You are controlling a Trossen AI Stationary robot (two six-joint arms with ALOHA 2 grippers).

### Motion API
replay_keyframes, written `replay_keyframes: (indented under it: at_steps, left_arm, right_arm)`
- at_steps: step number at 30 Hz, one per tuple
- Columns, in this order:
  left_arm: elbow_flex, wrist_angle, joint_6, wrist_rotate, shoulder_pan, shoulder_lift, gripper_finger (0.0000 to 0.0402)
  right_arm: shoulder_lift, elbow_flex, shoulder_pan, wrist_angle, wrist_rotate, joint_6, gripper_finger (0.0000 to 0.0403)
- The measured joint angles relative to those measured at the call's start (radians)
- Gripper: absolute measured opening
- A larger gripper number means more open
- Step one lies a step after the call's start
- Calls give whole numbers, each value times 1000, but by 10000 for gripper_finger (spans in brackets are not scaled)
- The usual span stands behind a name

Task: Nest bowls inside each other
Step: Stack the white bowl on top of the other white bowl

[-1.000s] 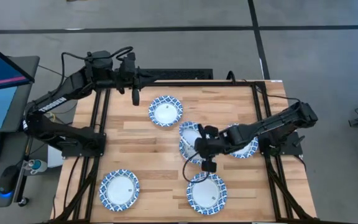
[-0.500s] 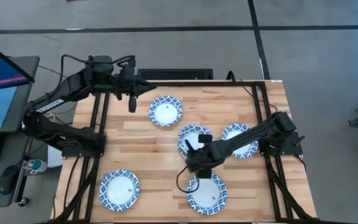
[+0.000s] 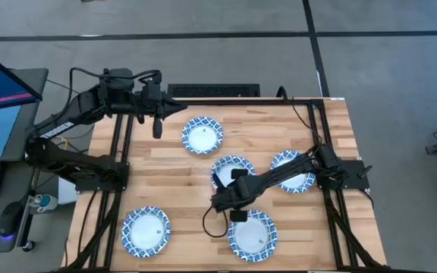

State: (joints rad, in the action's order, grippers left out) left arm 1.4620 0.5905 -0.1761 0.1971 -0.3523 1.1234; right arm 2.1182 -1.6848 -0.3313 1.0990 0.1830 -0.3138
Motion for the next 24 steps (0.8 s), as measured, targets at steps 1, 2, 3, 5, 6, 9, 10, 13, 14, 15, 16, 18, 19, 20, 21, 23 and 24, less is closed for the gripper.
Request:
replay_keyframes:
  at_steps: [1,2,3,5,6,9,10,13,14,15,16,18,19,20,21,23,24]
  left_arm:
    - [0,3,0,0,0,-1,0]
    - [0,0,0,0,0,-1,0]
    - [0,2,-1,0,0,-2,0]
    - [0,4,-4,0,0,-7,0]
    - [0,0,-4,0,0,-9,0]
    - [0,-2,-4,0,0,-8,0]
    - [0,-3,-4,0,0,-7,0]
    - [0,-3,-3,0,0,-8,0]
    - [0,-3,-3,0,0,-8,0]
    - [0,-1,-3,0,0,-8,0]
    - [0,2,-2,0,0,-8,0]
    - [0,12,19,0,0,-8,0]
    - [0,26,32,0,0,-8,0]
    - [0,48,40,-1,0,-8,0]
    - [0,69,41,-1,0,-8,0]
    - [0,119,46,-1,0,-7,0]
    - [0,144,57,-1,0,-7,0]
  right_arm:
    - [-2,0,0,2,0,0,67]
    - [-3,0,4,-4,0,0,71]
    - [-4,-2,7,-8,1,0,76]
    - [-17,-4,12,10,1,-7,85]
    - [-22,-12,16,9,1,-13,89]
    - [-24,-36,26,1,-1,-36,105]
    - [-22,-44,28,7,-2,-35,110]
    - [-24,-65,26,-11,-2,-38,126]
    - [-24,-66,25,-8,-2,-38,131]
    - [-23,-67,24,-4,-3,-38,135]
    - [-22,-68,24,2,-4,-38,138]
    - [-22,-80,24,11,-17,-36,143]
    - [-22,-90,25,16,-37,-25,145]
    - [-22,-101,29,29,-63,-12,146]
    - [-22,-112,35,39,-88,0,146]
    - [-22,-139,42,44,-115,18,145]
    - [-22,-156,45,53,-115,22,144]
